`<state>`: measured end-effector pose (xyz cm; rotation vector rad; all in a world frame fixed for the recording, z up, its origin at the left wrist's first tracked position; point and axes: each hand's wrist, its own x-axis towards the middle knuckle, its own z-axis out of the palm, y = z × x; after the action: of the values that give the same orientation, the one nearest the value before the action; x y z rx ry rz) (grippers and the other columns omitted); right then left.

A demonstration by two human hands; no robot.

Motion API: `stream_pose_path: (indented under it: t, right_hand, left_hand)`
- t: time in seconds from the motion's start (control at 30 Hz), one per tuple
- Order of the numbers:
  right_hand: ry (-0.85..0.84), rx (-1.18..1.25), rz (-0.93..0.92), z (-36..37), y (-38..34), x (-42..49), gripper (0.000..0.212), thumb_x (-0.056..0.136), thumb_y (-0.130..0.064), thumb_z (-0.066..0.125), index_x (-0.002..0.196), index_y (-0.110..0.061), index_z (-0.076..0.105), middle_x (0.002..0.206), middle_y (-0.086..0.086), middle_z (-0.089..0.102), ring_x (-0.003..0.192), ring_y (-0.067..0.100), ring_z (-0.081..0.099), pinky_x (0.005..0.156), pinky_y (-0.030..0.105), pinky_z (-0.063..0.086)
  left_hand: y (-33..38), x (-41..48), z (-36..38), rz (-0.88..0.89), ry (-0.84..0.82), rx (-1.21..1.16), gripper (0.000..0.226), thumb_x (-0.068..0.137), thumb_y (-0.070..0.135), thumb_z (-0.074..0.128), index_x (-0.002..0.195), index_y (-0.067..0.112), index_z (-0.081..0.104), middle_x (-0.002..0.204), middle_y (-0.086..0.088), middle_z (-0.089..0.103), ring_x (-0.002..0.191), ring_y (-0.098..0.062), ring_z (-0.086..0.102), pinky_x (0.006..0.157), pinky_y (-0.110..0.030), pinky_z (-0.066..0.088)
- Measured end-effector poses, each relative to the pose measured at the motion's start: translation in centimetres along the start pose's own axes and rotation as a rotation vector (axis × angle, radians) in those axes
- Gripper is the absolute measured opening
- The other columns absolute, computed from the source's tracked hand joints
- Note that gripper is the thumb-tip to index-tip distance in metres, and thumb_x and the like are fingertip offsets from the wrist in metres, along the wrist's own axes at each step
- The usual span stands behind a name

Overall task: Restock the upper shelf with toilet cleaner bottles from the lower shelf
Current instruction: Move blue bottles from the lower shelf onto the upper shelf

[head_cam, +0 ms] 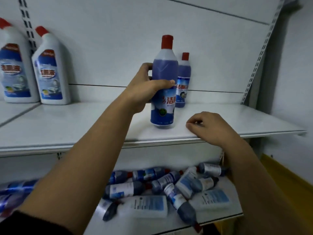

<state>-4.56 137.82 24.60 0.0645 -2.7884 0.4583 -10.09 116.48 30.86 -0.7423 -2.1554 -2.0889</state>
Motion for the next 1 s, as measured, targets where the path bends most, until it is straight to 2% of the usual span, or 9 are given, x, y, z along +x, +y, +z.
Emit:
stream_pose_path:
  t: [0.17, 0.33, 0.43, 0.53, 0.6, 0.67, 0.8, 0.9, 1.0]
  right_hand:
    - [-0.038, -0.002, -0.031, -2.4, 7.6, 1.6, 0.025, 0.095, -0.034, 0.057, 0.111, -0.023, 0.072, 0.114, -0.002, 0.068, 0.092, 0.005, 0.053, 0.083, 0.023, 0.041]
    - [-0.052, 0.063, -0.066, -3.4, 11.9, 2.6, 0.024, 0.095, -0.031, 0.055, 0.11, -0.023, 0.072, 0.115, -0.005, 0.067, 0.1, 0.009, 0.058, 0.088, 0.025, 0.044]
    - [-0.051, 0.078, -0.104, -3.1, 13.0, 2.9, 0.023, 0.095, -0.033, 0.053, 0.108, -0.026, 0.071, 0.116, -0.005, 0.064, 0.103, 0.012, 0.057, 0.093, 0.032, 0.047]
    - [-0.059, 0.089, -0.111, -2.7, 13.5, 3.1, 0.027, 0.095, -0.037, 0.05, 0.114, -0.027, 0.068, 0.12, -0.005, 0.061, 0.109, 0.015, 0.055, 0.098, 0.039, 0.046]
    - [-0.057, 0.089, -0.117, -2.5, 13.8, 3.2, 0.03, 0.095, -0.039, 0.049, 0.117, -0.027, 0.066, 0.123, -0.005, 0.06, 0.111, 0.016, 0.053, 0.099, 0.04, 0.045]
    - [-0.05, 0.09, -0.123, -2.3, 13.9, 3.3, 0.031, 0.095, -0.04, 0.048, 0.118, -0.028, 0.065, 0.123, -0.005, 0.06, 0.111, 0.015, 0.053, 0.099, 0.04, 0.045]
    - [-0.055, 0.079, -0.111, -2.2, 13.9, 3.2, 0.032, 0.095, -0.043, 0.047, 0.119, -0.029, 0.064, 0.123, -0.007, 0.059, 0.111, 0.014, 0.053, 0.098, 0.04, 0.045]
    - [-0.058, 0.069, -0.104, -2.3, 13.7, 3.2, 0.033, 0.095, -0.046, 0.046, 0.119, -0.03, 0.063, 0.123, -0.007, 0.058, 0.111, 0.014, 0.052, 0.099, 0.04, 0.045]
    - [-0.058, 0.069, -0.101, -2.3, 13.7, 3.2, 0.034, 0.095, -0.047, 0.045, 0.119, -0.03, 0.062, 0.122, -0.008, 0.058, 0.111, 0.013, 0.051, 0.099, 0.04, 0.044]
  left_hand:
    - [-0.8, 4.9, 7.6, -0.052, -0.019, 0.037, 0.061, 0.081, 0.011, 0.077, 0.131, 0.018, 0.042, 0.119, -0.005, 0.06, 0.104, -0.024, 0.065, 0.082, -0.042, 0.058]
    - [-2.1, 9.5, 12.6, -0.003, 0.066, 0.096, 0.064, 0.078, 0.011, 0.081, 0.127, 0.021, 0.039, 0.112, 0.002, 0.061, 0.101, -0.019, 0.066, 0.079, -0.036, 0.06]
    - [-2.7, 11.9, 14.3, 0.047, 0.075, 0.315, 0.07, 0.075, 0.021, 0.084, 0.13, 0.022, 0.04, 0.119, 0.003, 0.059, 0.106, -0.019, 0.063, 0.093, -0.041, 0.056]
    - [-2.9, 13.6, 14.6, 0.086, 0.081, 0.56, 0.073, 0.076, 0.035, 0.081, 0.137, 0.021, 0.041, 0.124, 0.001, 0.057, 0.11, -0.018, 0.059, 0.098, -0.04, 0.052]
    - [-3.0, 14.3, 14.2, 0.132, 0.116, 0.702, 0.082, 0.071, 0.049, 0.081, 0.139, 0.024, 0.042, 0.12, 0.003, 0.054, 0.117, -0.023, 0.055, 0.104, -0.047, 0.046]
    - [-3.3, 14.8, 13.8, 0.154, 0.164, 0.826, 0.084, 0.069, 0.055, 0.08, 0.138, 0.027, 0.041, 0.117, 0.002, 0.045, 0.123, -0.027, 0.046, 0.11, -0.046, 0.036]
    - [-3.4, 15.9, 13.1, 0.269, 0.27, 1.078, 0.079, 0.068, 0.064, 0.076, 0.133, 0.029, 0.048, 0.139, -0.004, 0.037, 0.134, -0.028, 0.025, 0.105, -0.042, 0.024]
    - [-3.9, 17.2, 12.5, 0.337, 0.303, 1.198, 0.081, 0.062, 0.071, 0.075, 0.128, 0.03, 0.054, 0.155, -0.002, 0.018, 0.146, -0.033, 0.0, 0.114, -0.052, 0.013]
    - [-4.4, 18.1, 12.3, 0.347, 0.299, 1.237, 0.079, 0.062, 0.073, 0.074, 0.128, 0.033, 0.056, 0.164, -0.001, -0.005, 0.147, -0.035, -0.022, 0.116, -0.059, -0.003]
